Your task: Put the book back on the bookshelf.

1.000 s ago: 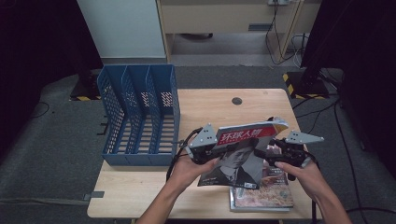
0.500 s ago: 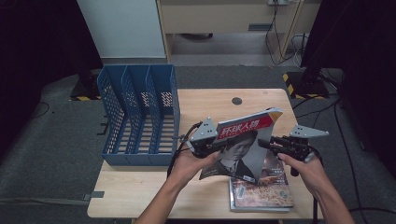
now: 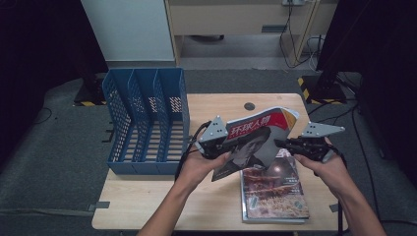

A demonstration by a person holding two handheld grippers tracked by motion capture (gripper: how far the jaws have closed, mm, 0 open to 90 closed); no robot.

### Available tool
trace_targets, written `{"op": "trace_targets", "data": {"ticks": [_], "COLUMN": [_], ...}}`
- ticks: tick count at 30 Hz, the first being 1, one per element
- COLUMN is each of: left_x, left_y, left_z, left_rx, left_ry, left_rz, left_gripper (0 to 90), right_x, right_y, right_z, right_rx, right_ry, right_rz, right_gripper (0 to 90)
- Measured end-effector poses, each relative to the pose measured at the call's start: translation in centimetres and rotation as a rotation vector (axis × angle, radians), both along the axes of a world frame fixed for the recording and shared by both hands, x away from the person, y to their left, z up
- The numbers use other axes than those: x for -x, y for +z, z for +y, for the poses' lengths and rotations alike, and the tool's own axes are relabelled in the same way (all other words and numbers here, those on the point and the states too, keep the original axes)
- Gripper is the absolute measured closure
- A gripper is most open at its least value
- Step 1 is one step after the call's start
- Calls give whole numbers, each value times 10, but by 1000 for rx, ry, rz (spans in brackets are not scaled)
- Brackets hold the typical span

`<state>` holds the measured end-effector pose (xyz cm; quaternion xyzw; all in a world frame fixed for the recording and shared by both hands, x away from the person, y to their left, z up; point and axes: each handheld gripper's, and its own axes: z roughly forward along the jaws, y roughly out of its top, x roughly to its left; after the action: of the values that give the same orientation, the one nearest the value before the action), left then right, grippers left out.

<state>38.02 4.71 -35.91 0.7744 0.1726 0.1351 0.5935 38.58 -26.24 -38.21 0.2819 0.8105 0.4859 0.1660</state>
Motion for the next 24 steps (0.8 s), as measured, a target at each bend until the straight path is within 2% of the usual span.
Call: {"op": "trace_targets", "data": {"ticks": [8,17,24], "left_x": [-2,-5,-5], "left_y": [-3,-22,-28], "left_z": [-1,2,4], "left_rx": [21,63,108], "left_ry": [5,24,30], "left_rz": [-3,21,16], "left_gripper": [864,862,849], "right_x": [0,1,2], "right_y": [6,2,0], "right_z": [-1,-1,0], "right_rx": [22,62,43], "right_ry": [-14,-8,-5], "right_rz": [-18,-12,-6], "right_gripper": [870,872,872]}}
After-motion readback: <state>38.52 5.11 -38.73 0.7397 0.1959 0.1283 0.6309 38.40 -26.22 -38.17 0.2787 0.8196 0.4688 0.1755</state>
